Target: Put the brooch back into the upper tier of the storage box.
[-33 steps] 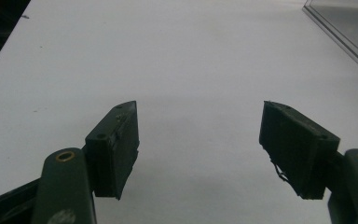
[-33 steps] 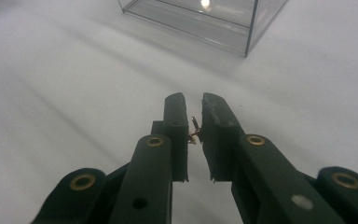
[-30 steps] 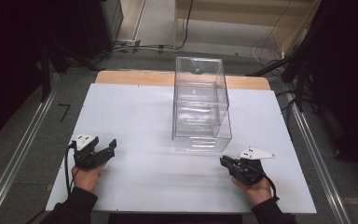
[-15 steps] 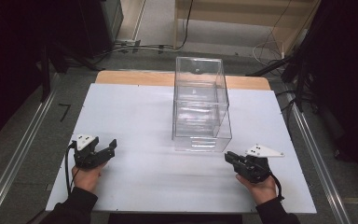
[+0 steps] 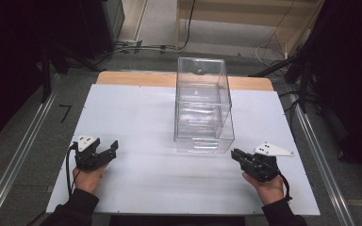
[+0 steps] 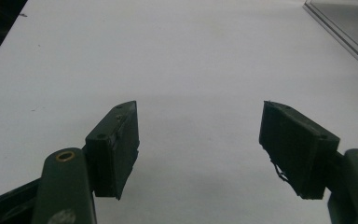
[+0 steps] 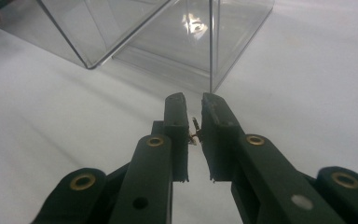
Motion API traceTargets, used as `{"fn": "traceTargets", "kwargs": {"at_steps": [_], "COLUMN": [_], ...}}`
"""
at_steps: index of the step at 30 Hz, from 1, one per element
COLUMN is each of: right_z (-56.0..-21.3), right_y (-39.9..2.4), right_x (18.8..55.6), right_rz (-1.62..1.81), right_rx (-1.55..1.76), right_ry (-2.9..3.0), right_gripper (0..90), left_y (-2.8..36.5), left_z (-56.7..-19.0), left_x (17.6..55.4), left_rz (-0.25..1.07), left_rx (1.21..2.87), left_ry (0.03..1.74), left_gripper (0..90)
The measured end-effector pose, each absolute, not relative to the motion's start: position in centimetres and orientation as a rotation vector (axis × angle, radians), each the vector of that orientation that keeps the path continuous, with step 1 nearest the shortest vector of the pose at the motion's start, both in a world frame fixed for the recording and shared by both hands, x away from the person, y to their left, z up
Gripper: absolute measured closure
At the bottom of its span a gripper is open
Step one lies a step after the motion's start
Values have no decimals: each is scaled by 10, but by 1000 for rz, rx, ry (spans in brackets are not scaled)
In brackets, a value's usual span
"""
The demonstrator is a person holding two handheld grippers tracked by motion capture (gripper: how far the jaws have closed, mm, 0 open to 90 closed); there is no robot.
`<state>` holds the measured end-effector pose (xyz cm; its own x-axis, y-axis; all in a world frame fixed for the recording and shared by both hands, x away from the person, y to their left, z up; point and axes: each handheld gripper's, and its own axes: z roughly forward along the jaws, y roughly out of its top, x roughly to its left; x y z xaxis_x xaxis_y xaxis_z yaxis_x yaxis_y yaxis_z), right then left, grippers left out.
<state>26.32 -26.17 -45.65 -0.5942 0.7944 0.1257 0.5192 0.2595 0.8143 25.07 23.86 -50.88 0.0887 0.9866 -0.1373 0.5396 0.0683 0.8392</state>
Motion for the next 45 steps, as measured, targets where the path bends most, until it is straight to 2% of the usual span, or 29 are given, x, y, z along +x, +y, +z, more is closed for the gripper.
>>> {"fn": "traceTargets", "kwargs": {"at_steps": [45], "right_z": [-410], "right_y": [-268], "right_x": [266], "right_rz": [1340], "right_rx": [1142], "right_ry": [2139], "right_gripper": [783], "left_y": [238], "left_z": [-509], "left_x": [251], "left_rz": [712], "left_rx": [1578], "left_ry": [1556], "left_gripper": [295]}}
